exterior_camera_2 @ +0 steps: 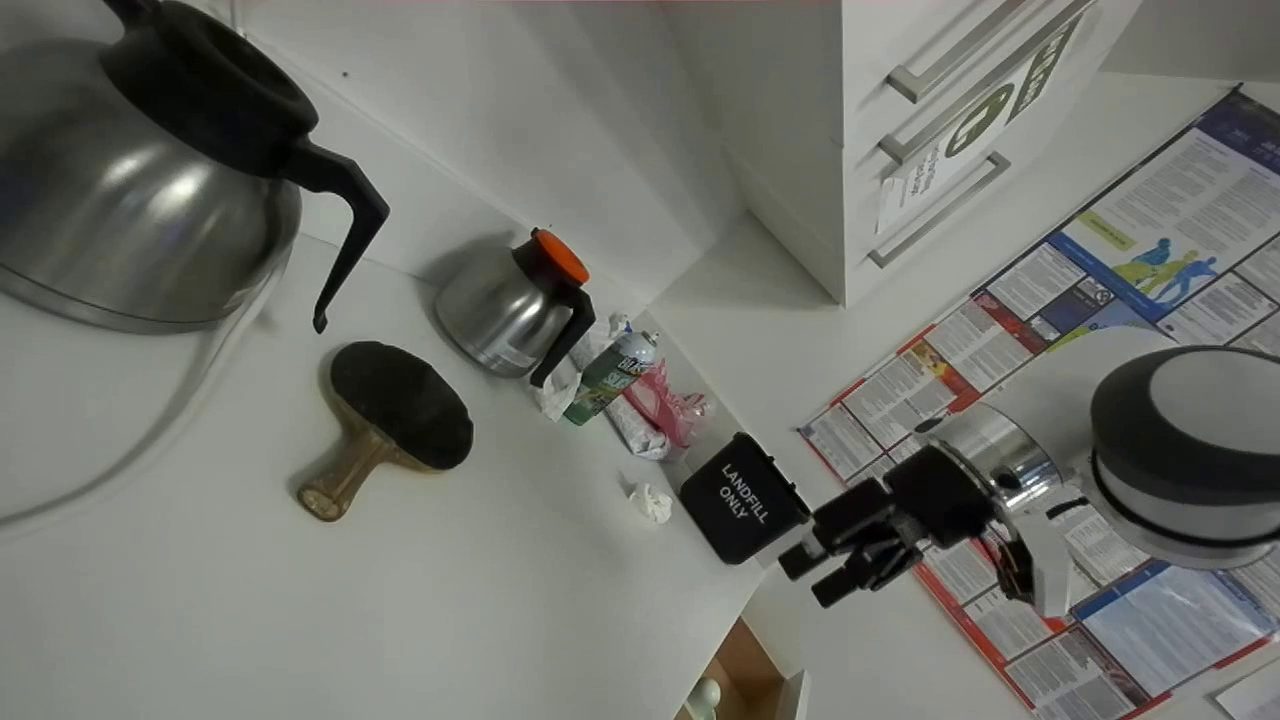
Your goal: Throw the tissue on the counter in the trash bin
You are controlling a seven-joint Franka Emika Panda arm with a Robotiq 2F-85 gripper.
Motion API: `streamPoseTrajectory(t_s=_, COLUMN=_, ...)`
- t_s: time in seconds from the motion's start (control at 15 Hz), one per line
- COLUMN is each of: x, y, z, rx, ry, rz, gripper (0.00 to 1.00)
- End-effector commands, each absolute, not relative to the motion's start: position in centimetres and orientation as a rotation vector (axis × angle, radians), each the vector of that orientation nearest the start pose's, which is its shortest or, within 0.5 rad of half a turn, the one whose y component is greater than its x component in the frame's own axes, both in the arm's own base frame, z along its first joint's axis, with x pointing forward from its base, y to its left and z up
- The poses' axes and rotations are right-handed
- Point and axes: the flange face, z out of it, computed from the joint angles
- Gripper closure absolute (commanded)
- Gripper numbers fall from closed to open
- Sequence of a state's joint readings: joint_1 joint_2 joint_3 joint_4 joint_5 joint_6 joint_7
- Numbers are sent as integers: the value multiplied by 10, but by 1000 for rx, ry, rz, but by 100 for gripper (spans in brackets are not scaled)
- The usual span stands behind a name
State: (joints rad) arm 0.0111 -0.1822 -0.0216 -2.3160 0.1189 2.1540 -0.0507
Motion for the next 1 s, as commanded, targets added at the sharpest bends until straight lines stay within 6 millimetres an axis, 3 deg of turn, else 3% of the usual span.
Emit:
streamPoseTrajectory(t_s=0.0, x=552, y=-56, z=427, rx=-3071, ry=267, rz=-210, gripper=0)
streamPoseTrajectory(t_s=0.13, x=586, y=-85, z=417, rx=-3071, ry=385, rz=-326, gripper=0)
streamPoseTrajectory(t_s=0.27, x=616, y=-103, z=395, rx=-3058, ry=502, rz=-404, gripper=0)
streamPoseTrajectory(t_s=0.6, x=673, y=-110, z=315, rx=-3064, ry=682, rz=-534, gripper=0)
streamPoseTrajectory(t_s=0.67, x=680, y=-110, z=302, rx=-3083, ry=712, rz=-525, gripper=0)
streamPoseTrajectory(t_s=0.73, x=658, y=-110, z=315, rx=-3063, ry=653, rz=-490, gripper=0)
streamPoseTrajectory(t_s=0.93, x=675, y=-109, z=289, rx=-3079, ry=688, rz=-486, gripper=0)
